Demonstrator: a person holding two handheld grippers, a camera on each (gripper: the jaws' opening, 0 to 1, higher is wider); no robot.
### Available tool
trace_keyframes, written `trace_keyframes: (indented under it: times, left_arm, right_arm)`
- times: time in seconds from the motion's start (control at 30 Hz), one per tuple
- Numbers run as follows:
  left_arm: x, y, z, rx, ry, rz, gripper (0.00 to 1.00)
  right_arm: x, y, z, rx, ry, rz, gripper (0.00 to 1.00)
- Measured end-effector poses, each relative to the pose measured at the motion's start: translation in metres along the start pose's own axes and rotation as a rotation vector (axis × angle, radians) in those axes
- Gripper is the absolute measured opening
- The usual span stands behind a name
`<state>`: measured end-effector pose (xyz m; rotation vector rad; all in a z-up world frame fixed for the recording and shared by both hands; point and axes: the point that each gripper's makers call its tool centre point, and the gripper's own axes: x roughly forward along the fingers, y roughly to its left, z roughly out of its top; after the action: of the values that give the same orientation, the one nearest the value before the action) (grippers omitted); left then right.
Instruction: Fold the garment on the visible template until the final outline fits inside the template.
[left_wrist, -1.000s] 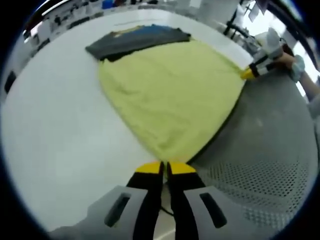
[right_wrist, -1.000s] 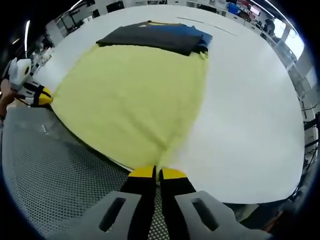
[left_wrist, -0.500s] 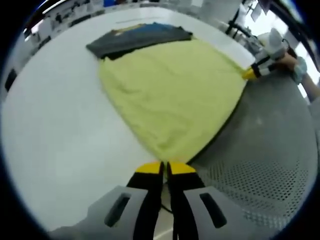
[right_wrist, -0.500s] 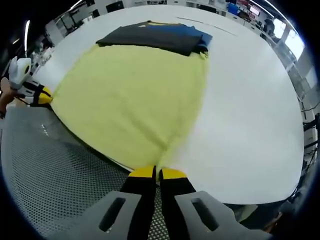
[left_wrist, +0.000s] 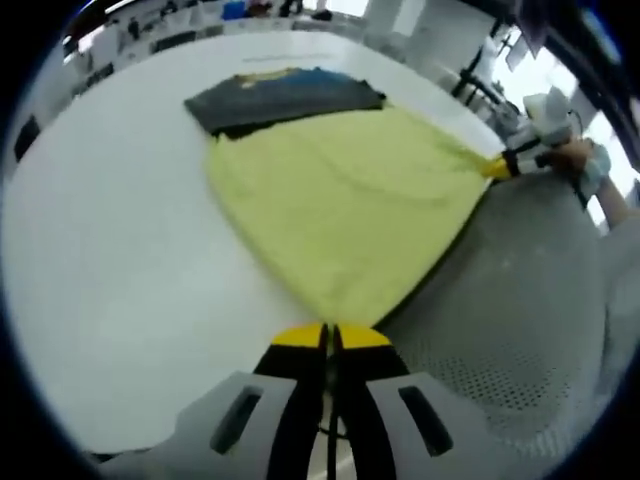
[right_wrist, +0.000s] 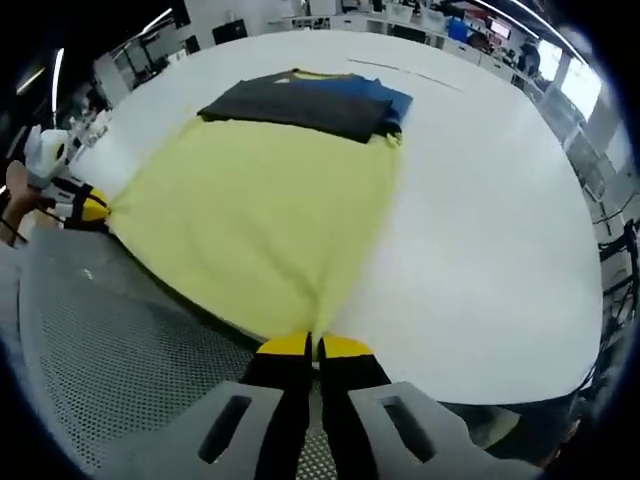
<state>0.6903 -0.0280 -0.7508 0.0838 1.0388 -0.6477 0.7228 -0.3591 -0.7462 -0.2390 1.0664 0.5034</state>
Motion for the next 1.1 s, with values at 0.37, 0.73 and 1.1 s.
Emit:
trace_keyframes:
  times: [0.37,0.73,1.1]
  left_arm:
    - [-0.035,0.002,0.03,-0.028,-0.136,0.004,0.0]
    - [-0.05,0.001,0.041,-0.045,-0.207,0.001,0.0]
    - [-0.065,0.001,0.041,-0.05,-0.231,-0.001,0.0]
  right_arm:
    - [-0.029,-0.001,0.022,0.028,-0.138,-0.029,0.03]
    - [-0.041,0.0,0.029,0.038,-0.19,-0.038,0.03]
    - [-0.056,0.01,0.03,0.045,-0.221,-0.038,0.03]
